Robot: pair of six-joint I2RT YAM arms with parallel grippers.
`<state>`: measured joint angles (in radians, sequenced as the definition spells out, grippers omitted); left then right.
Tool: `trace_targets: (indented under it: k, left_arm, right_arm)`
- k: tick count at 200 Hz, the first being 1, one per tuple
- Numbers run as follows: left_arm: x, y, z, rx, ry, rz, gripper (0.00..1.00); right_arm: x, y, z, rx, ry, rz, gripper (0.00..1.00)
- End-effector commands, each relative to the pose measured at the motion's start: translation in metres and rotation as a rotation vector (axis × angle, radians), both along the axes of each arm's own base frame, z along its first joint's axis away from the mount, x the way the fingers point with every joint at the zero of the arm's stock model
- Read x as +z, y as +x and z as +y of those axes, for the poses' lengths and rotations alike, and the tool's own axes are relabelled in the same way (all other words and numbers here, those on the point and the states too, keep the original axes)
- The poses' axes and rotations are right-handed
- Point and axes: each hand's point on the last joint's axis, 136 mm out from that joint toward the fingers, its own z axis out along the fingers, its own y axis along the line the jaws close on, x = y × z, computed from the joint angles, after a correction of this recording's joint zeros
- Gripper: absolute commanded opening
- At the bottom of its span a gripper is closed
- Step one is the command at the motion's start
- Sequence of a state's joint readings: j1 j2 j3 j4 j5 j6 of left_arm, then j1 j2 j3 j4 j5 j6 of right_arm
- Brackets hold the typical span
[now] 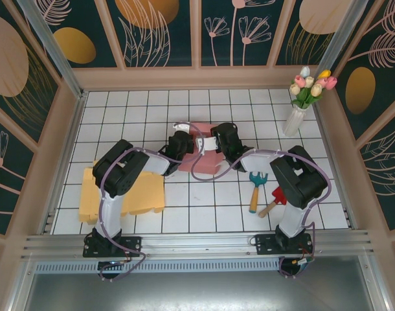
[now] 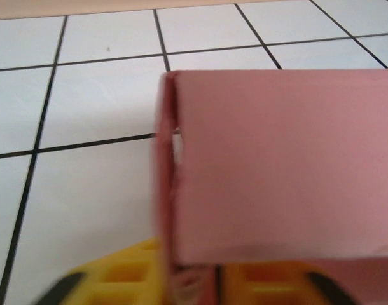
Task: Fold the paper box
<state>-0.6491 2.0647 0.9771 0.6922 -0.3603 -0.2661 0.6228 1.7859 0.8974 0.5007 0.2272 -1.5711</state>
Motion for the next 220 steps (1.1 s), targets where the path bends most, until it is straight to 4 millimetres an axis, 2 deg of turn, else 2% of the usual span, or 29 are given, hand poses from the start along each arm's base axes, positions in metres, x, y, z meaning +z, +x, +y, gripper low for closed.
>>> trace_targets:
  k: [1,36,67,102,130,148,150,162,185,198,210,220]
  left_arm:
    - [-0.01,-0.006,-0.032,-0.123,-0.019,0.046,0.35]
    - [-0.019,-0.001,-0.029,-0.086,0.0,0.061,0.31]
    - [-0.017,0.003,-0.019,-0.021,-0.005,0.047,0.0]
    - [-0.012,0.002,-0.005,0.052,-0.026,0.021,0.0]
    - [-0.008,-0.002,-0.012,-0.002,-0.029,0.008,0.0]
    - [0.003,-0.003,-0.018,-0.047,-0.046,-0.022,0.37]
    - [-0.002,-0.007,-0.016,-0.05,-0.037,-0.012,0.39]
    - [0.002,-0.01,-0.013,-0.057,-0.036,-0.026,0.43]
    - [0.017,-0.01,-0.008,-0.04,-0.03,-0.07,0.43]
    - [0.023,-0.007,-0.006,-0.026,-0.018,-0.09,0.36]
    - [0.025,-0.005,-0.003,-0.008,-0.003,-0.1,0.15]
    - [0.025,-0.004,0.0,0.004,0.005,-0.107,0.01]
  right_arm:
    - [-0.048,-0.04,0.022,0.141,-0.02,0.21,0.0]
    - [-0.049,-0.045,0.024,0.154,-0.015,0.235,0.0]
    - [-0.049,-0.045,0.024,0.155,-0.006,0.244,0.0]
    - [-0.047,-0.045,0.024,0.149,0.01,0.249,0.0]
    - [-0.047,-0.045,0.024,0.148,0.014,0.257,0.0]
    - [-0.047,-0.045,0.025,0.151,0.017,0.257,0.0]
    - [-0.046,-0.045,0.025,0.151,0.018,0.257,0.0]
    - [-0.047,-0.046,0.025,0.153,0.018,0.259,0.0]
    - [-0.048,-0.048,0.026,0.164,0.016,0.266,0.0]
    - [-0.049,-0.049,0.025,0.165,0.014,0.27,0.0]
    - [-0.05,-0.049,0.025,0.164,0.012,0.273,0.0]
    - [-0.05,-0.049,0.025,0.163,0.013,0.274,0.0]
